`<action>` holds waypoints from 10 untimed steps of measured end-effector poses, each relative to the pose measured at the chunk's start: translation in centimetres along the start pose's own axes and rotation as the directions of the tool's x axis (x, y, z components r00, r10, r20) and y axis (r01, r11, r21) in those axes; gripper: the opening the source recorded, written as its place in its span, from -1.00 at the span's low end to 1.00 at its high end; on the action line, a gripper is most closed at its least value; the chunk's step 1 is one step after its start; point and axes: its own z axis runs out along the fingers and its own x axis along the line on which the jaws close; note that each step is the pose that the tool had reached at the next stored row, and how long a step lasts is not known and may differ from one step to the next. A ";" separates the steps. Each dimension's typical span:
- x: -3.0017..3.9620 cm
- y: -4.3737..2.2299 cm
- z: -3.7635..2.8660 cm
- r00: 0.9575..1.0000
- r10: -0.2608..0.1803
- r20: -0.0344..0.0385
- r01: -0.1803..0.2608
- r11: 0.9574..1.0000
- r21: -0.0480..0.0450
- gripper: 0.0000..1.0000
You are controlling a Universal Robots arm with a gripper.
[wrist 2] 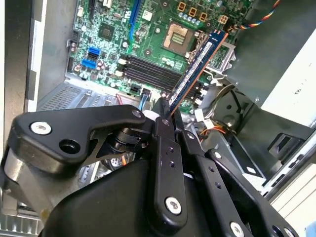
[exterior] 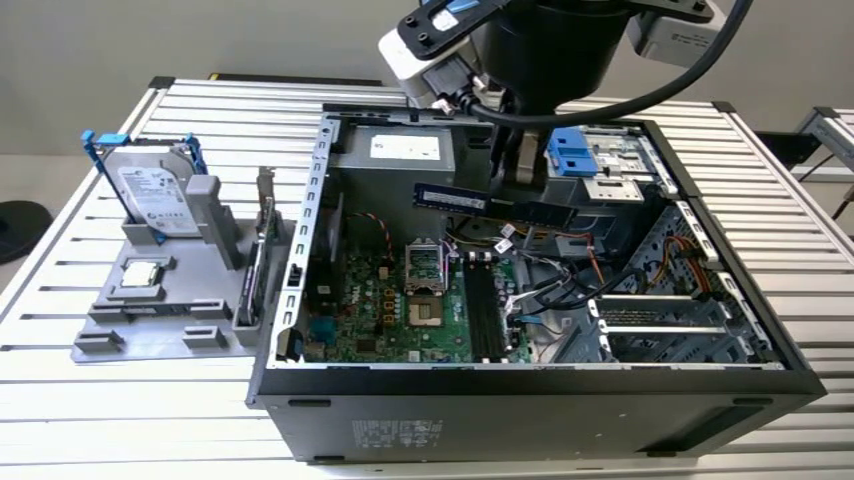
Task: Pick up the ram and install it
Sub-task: 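Pick up the ram and move it above insertion slot, then insert the ram into the slot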
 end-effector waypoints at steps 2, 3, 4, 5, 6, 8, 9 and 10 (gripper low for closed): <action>0.00 0.00 0.00 1.000 0.004 0.000 -0.004 1.000 0.000 -1.00; 0.00 0.00 -0.01 1.000 0.007 0.001 -0.007 1.000 0.000 -1.00; 0.00 0.00 0.00 1.000 0.010 0.000 -0.010 1.000 0.000 -1.00; 0.00 0.00 0.00 1.000 0.015 0.000 -0.015 1.000 0.000 -1.00; 0.00 0.00 0.00 1.000 0.019 0.000 -0.019 1.000 0.000 -1.00; 0.01 0.00 0.00 1.000 0.027 0.000 -0.027 1.000 0.000 -1.00; 0.01 0.00 0.00 1.000 0.031 0.000 -0.031 1.000 0.000 -1.00; 0.01 0.00 0.00 0.999 0.035 0.000 -0.035 0.999 0.000 -1.00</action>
